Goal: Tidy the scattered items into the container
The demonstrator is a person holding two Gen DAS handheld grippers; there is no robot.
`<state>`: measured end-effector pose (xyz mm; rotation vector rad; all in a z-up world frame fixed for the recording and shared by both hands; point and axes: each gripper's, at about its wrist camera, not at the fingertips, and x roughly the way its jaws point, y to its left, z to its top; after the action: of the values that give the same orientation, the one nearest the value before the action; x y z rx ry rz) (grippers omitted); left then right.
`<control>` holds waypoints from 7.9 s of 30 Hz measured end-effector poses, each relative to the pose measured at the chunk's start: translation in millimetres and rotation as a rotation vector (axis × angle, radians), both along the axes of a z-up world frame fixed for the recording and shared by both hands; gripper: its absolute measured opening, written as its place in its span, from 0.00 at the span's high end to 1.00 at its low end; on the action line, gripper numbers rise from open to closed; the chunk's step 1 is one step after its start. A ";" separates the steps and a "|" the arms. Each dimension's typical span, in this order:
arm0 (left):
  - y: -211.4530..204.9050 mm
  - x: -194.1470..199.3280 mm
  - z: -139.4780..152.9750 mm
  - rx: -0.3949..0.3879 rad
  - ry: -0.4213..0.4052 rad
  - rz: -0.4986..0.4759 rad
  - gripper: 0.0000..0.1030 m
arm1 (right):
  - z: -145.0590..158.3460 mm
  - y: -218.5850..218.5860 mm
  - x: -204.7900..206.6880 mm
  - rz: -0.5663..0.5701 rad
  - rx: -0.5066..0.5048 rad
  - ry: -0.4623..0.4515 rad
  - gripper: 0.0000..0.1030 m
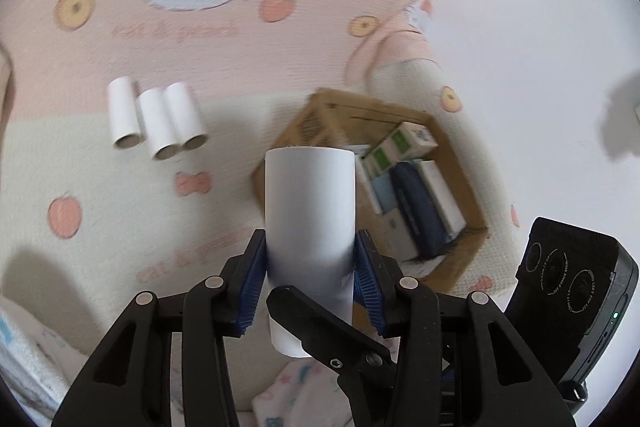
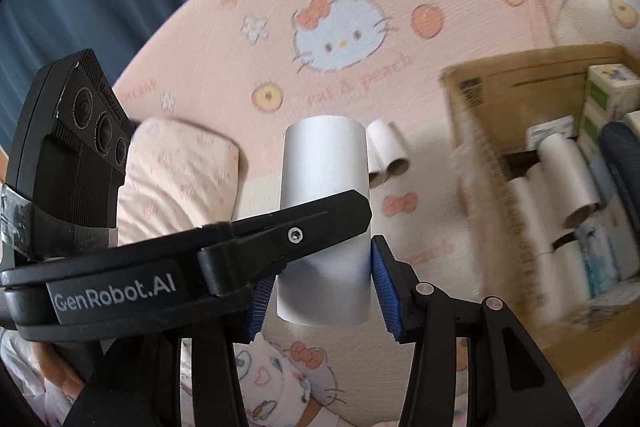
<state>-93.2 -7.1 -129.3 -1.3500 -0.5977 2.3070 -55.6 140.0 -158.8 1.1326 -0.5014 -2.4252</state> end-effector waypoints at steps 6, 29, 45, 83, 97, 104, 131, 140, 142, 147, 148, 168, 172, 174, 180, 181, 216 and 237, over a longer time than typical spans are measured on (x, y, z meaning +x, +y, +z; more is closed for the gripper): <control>50.9 -24.7 30.6 -0.040 0.050 -0.082 0.54 | 25.5 49.7 -9.7 -0.047 0.001 0.029 0.57; 149.9 -133.8 -15.5 -0.226 -0.152 -0.251 0.51 | -24.8 143.1 -110.8 -0.069 -0.067 -0.275 0.57; 118.4 -134.5 -16.3 -0.305 -0.044 -0.225 0.81 | -72.3 126.3 -148.0 -0.057 0.056 -0.479 0.58; 51.0 -45.4 22.0 -0.080 0.189 -0.073 0.36 | 40.6 71.5 -64.8 -0.051 0.587 -0.159 0.47; -14.9 41.7 -34.1 -0.309 0.363 -0.120 0.36 | 67.7 33.4 20.0 -0.111 0.626 0.233 0.41; -61.4 35.3 -100.0 -0.301 0.205 -0.020 0.36 | 61.3 -10.8 35.6 -0.043 0.657 0.319 0.36; -206.6 -87.5 -165.6 0.199 -0.073 0.390 0.36 | -82.5 -131.5 -77.4 0.069 0.613 0.220 0.36; -212.9 -120.3 -183.9 0.323 -0.109 0.373 0.40 | -104.2 -151.5 -128.1 0.104 0.500 0.207 0.36; -214.3 -128.6 -188.8 0.327 -0.126 0.380 0.42 | -111.9 -156.5 -136.7 0.113 0.476 0.199 0.36; -213.6 -146.5 -201.2 0.305 -0.171 0.397 0.43 | -127.9 -157.2 -158.7 0.110 0.377 0.154 0.36; -213.2 -149.4 -203.7 0.304 -0.183 0.396 0.43 | -129.5 -155.5 -163.5 0.110 0.352 0.142 0.36; -210.3 -166.0 -219.5 0.319 -0.217 0.397 0.51 | -148.0 -162.5 -206.4 0.156 0.231 0.035 0.55; -209.1 -164.2 -220.7 0.323 -0.220 0.377 0.56 | -152.3 -173.4 -201.5 0.187 0.286 0.007 0.58; -207.7 -162.0 -220.1 0.312 -0.222 0.364 0.56 | -151.1 -174.5 -198.3 0.188 0.284 -0.005 0.58; -192.8 -150.8 -218.8 0.298 -0.260 0.300 0.57 | -144.8 -167.4 -182.8 0.176 0.309 -0.068 0.59; -189.3 -147.5 -217.4 0.288 -0.265 0.290 0.57 | -143.8 -165.3 -179.2 0.174 0.314 -0.085 0.59; -148.3 -84.6 -222.1 0.294 -0.337 0.197 0.52 | -147.3 -113.9 -110.6 0.103 0.224 -0.382 0.58; -116.3 0.3 -155.3 0.094 -0.114 0.179 0.58 | -97.2 -119.1 -70.9 0.012 0.151 -0.336 0.59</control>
<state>-93.0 -123.5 -284.6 -1.4429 -0.8849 2.3175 -126.6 20.8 -256.0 1.6155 -0.4136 -2.3020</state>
